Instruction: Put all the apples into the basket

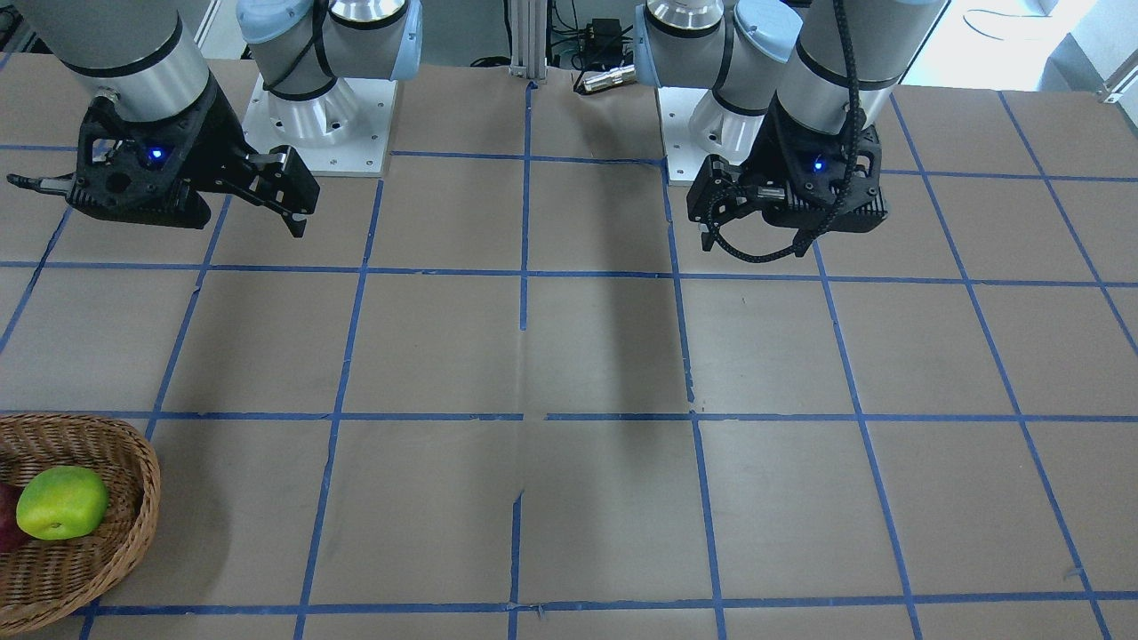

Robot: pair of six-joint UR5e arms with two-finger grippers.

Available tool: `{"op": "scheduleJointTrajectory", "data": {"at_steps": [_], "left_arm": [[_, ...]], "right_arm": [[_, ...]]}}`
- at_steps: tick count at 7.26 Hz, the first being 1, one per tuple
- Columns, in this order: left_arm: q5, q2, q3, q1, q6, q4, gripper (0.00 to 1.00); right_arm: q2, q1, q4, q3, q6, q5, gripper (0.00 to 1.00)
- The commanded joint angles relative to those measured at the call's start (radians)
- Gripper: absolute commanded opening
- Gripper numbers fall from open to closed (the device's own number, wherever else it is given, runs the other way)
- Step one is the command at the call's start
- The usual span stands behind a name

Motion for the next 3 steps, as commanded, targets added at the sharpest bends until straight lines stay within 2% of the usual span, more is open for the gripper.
{"op": "scheduleJointTrajectory", "data": {"at_steps": [1, 3], "left_arm": [[-0.001, -0.001, 0.0, 0.0, -0.003, 0.001, 1.0], [-0.001, -0.001, 0.0, 0.0, -0.003, 0.001, 1.0]], "right_arm": [[-0.008, -0.001, 0.004, -0.001, -0.001, 0.001, 1.0], [-0.008, -0.001, 0.009, -0.001, -0.001, 0.001, 1.0]]}}
